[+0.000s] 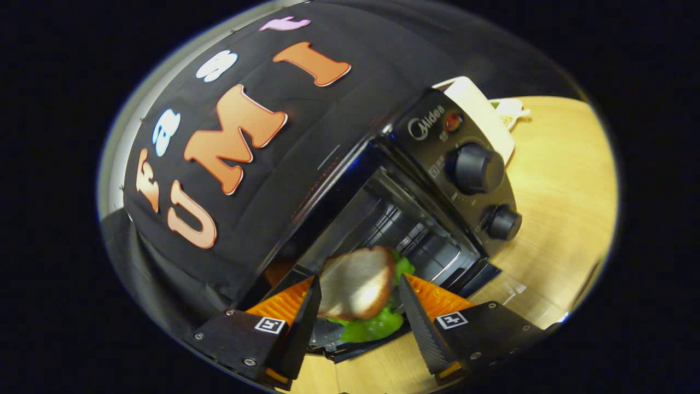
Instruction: Open the toaster oven, put the food inside, and close the toaster oven door.
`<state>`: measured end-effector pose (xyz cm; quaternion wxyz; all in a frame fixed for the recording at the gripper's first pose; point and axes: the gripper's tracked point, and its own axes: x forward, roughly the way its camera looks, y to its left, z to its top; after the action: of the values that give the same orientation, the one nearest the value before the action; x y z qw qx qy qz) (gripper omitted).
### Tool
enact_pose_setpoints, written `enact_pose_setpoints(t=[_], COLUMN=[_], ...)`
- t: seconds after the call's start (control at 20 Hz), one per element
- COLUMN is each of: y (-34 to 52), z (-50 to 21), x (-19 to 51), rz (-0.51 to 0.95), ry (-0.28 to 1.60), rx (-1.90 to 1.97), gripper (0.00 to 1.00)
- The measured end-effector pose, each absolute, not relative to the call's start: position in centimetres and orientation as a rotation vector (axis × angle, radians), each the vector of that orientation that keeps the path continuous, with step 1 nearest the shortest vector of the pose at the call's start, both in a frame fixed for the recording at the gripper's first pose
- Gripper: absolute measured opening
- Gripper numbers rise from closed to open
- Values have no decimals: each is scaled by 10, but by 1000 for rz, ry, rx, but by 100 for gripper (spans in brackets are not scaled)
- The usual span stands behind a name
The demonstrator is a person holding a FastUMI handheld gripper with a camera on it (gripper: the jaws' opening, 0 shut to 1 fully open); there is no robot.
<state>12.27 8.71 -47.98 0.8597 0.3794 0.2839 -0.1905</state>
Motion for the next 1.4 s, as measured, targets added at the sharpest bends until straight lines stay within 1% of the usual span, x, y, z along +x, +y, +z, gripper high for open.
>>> enact_pose_setpoints(t=[0.1,0.3,0.55,0.7,0.85,0.95,1.15,1.3,1.4], y=[83,74,66,68,68,73,84,91,101], z=[-471,-451,-405,-372,-334,-322,-329,-355,-382], x=[115,90,68,59,45,32,3,-21,-40], rz=[-378,-324,-213,-139,-95,-73,-50,-44,-24], ry=[613,648,621,575,479,440,459,514,591], rx=[742,598,403,293,174,128,102,77,98], gripper=[89,92,92,93,94,95,96,96,96])
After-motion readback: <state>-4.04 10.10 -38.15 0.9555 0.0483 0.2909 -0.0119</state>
